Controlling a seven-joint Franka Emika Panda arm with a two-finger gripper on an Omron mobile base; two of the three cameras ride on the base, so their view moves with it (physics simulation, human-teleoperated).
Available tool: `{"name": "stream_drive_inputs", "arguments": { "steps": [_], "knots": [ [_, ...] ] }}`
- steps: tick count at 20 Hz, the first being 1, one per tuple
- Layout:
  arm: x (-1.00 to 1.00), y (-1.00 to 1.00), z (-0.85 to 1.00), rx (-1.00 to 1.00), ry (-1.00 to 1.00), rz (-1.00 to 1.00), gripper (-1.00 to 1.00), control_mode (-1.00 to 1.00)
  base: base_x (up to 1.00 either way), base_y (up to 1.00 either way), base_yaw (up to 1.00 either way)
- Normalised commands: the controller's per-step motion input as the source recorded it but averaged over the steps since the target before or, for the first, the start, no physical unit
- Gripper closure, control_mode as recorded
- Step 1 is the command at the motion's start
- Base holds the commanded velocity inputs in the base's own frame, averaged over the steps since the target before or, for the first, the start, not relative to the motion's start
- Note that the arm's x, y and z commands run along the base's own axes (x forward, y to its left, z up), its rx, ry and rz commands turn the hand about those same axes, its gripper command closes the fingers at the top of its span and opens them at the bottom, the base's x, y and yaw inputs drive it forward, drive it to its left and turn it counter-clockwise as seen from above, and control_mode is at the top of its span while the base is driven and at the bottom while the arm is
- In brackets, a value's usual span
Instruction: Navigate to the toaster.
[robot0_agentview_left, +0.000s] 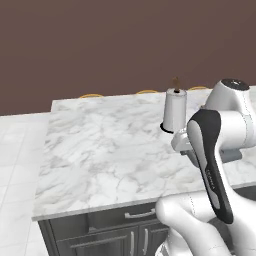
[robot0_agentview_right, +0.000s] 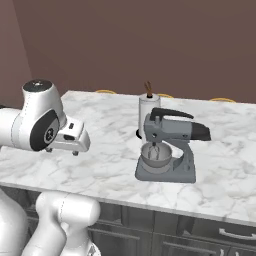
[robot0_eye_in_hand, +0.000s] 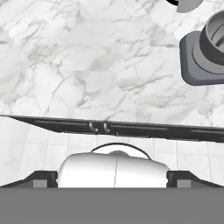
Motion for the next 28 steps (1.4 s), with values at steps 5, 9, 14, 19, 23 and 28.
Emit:
{"name": "stream_drive_inputs", "arguments": {
  "steps": [5, 9, 14, 19, 23, 28],
  "knots": [
    [0.0, 0.0, 0.0, 0.0, 0.0, 0.0, -1.0, 1.0, -0.65, 0.0, 0.0],
    [0.0, 0.0, 0.0, 0.0, 0.0, 0.0, -1.0, 1.0, -0.95, -0.09, 0.0],
    [0.0, 0.0, 0.0, 0.0, 0.0, 0.0, -1.0, 1.0, -1.0, -0.19, 0.0],
    [0.0, 0.0, 0.0, 0.0, 0.0, 0.0, -1.0, 1.0, -0.95, -0.13, 0.0],
    [0.0, 0.0, 0.0, 0.0, 0.0, 0.0, -1.0, 1.0, -0.28, -0.03, 0.05],
    [0.0, 0.0, 0.0, 0.0, 0.0, 0.0, -1.0, 1.0, 0.0, 0.0, 0.74]
  ]
}}
